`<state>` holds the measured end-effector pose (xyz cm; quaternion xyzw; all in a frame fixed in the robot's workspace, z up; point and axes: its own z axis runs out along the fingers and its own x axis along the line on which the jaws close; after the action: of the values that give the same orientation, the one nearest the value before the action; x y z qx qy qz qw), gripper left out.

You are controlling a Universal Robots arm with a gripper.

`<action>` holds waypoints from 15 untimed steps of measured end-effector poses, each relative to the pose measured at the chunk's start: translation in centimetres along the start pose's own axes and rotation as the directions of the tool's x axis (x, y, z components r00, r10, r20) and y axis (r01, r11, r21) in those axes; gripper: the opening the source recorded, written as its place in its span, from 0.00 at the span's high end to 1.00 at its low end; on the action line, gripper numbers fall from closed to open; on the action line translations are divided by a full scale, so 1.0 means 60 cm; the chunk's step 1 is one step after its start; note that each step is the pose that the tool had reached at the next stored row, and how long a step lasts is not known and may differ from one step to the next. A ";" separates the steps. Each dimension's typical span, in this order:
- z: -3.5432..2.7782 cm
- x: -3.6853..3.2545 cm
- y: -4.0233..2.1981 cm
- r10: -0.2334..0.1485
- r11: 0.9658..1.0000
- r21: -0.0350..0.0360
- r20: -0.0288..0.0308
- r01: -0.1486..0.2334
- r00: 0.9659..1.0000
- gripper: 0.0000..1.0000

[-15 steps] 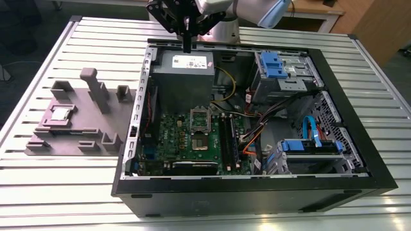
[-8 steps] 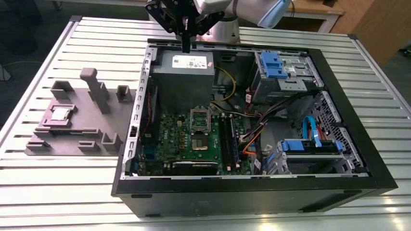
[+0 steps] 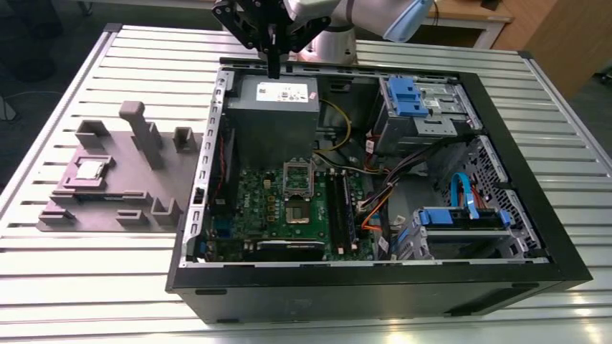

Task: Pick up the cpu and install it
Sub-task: 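Reach for the cpu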

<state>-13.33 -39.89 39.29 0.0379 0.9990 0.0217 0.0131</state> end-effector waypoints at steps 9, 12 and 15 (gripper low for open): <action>0.000 0.008 -0.001 0.000 1.000 0.000 0.000 0.000 1.000 0.90; 0.000 0.010 -0.001 0.000 1.000 0.000 0.000 0.000 1.000 0.90; 0.000 0.010 -0.001 0.000 1.000 0.000 0.000 0.000 1.000 0.90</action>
<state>-13.93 -39.93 39.29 0.0379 0.9990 0.0217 0.0131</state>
